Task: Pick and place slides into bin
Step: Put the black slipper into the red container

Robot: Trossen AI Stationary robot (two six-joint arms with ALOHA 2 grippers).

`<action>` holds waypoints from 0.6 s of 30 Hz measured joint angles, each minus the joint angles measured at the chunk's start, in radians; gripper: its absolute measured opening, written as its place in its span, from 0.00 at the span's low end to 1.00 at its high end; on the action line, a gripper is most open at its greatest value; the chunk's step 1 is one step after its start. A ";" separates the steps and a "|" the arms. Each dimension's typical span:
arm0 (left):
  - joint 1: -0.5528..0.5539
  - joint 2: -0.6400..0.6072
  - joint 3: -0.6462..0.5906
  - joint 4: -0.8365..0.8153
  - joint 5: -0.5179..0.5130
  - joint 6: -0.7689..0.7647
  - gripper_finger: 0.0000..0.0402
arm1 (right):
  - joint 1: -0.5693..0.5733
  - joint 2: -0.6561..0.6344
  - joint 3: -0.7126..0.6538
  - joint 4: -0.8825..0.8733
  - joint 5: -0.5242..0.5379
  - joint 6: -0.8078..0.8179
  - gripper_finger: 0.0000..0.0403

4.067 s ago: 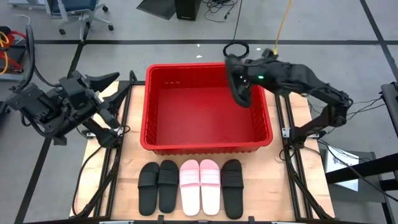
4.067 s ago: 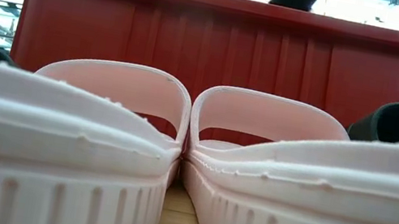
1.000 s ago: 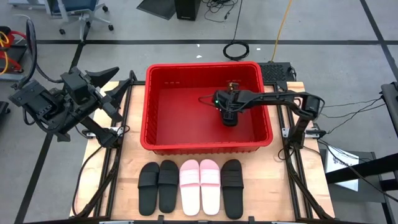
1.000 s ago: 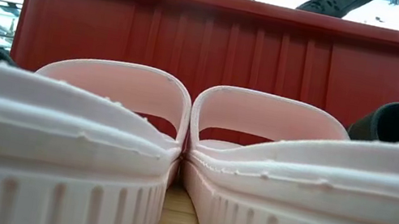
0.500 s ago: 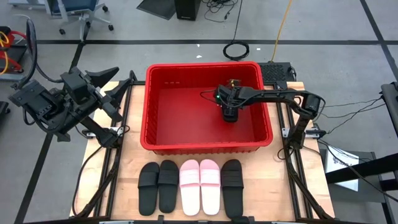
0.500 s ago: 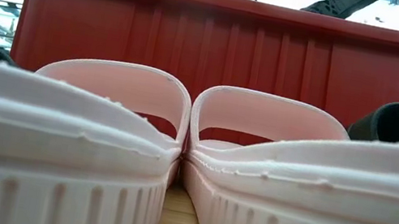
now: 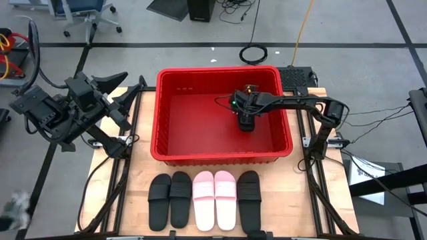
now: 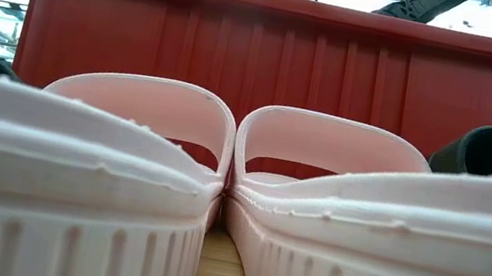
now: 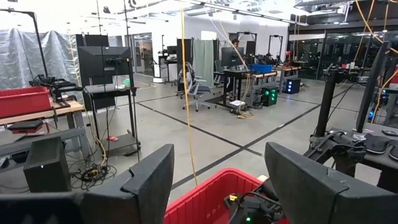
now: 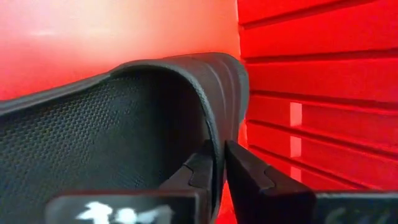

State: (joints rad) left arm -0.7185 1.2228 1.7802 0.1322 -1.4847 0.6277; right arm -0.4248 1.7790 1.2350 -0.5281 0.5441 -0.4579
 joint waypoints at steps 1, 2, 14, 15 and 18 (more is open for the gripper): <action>0.000 0.000 0.000 0.000 0.000 0.000 0.64 | 0.000 0.000 0.000 -0.001 0.000 -0.003 0.08; 0.000 0.000 0.000 0.000 0.000 0.000 0.64 | 0.000 0.000 0.000 -0.003 0.000 -0.007 0.09; 0.000 0.000 0.000 0.000 0.000 0.000 0.64 | 0.000 0.000 0.000 -0.016 -0.024 -0.002 0.28; 0.000 0.000 0.000 0.000 0.000 0.000 0.64 | 0.000 0.000 0.000 -0.016 -0.022 -0.001 0.30; 0.000 0.000 0.000 0.000 0.000 0.000 0.64 | 0.000 0.000 0.000 -0.017 -0.021 0.000 0.35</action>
State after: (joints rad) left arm -0.7185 1.2228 1.7802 0.1318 -1.4848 0.6276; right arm -0.4245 1.7790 1.2350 -0.5450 0.5228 -0.4580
